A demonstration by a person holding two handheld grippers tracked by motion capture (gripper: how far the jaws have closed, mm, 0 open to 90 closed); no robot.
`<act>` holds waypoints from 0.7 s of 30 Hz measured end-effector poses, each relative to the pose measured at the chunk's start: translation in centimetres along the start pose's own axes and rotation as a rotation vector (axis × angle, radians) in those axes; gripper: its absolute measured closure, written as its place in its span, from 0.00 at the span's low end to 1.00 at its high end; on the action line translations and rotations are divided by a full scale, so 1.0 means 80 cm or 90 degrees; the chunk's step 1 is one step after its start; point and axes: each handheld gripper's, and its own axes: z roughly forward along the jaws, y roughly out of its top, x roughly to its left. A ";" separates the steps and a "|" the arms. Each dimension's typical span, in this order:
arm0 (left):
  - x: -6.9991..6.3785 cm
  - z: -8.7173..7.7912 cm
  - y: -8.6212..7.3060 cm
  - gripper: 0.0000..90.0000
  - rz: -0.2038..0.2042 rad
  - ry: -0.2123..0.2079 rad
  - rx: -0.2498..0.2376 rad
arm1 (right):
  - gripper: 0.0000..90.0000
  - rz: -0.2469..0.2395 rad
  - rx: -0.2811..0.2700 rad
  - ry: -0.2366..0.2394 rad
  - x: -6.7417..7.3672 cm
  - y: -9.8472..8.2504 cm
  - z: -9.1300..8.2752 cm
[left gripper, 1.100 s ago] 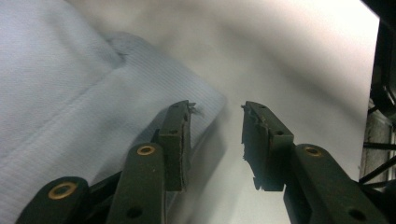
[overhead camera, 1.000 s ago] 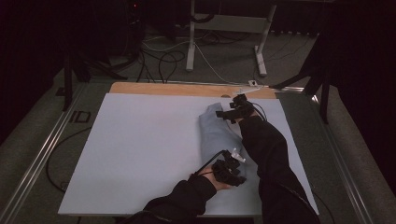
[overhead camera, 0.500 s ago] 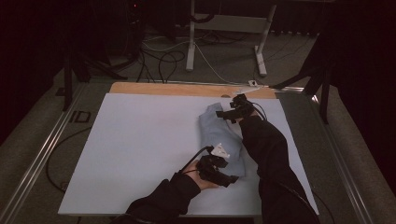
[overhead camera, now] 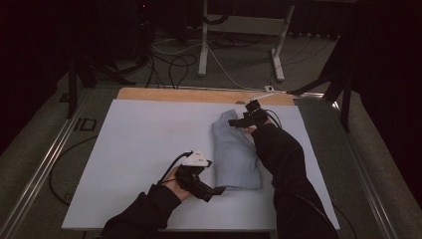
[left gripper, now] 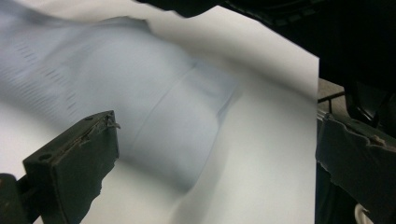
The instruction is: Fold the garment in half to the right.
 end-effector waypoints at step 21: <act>0.036 -0.107 -0.117 0.01 -0.086 0.120 -0.077 | 0.90 0.007 0.085 -0.040 -0.004 -0.007 0.048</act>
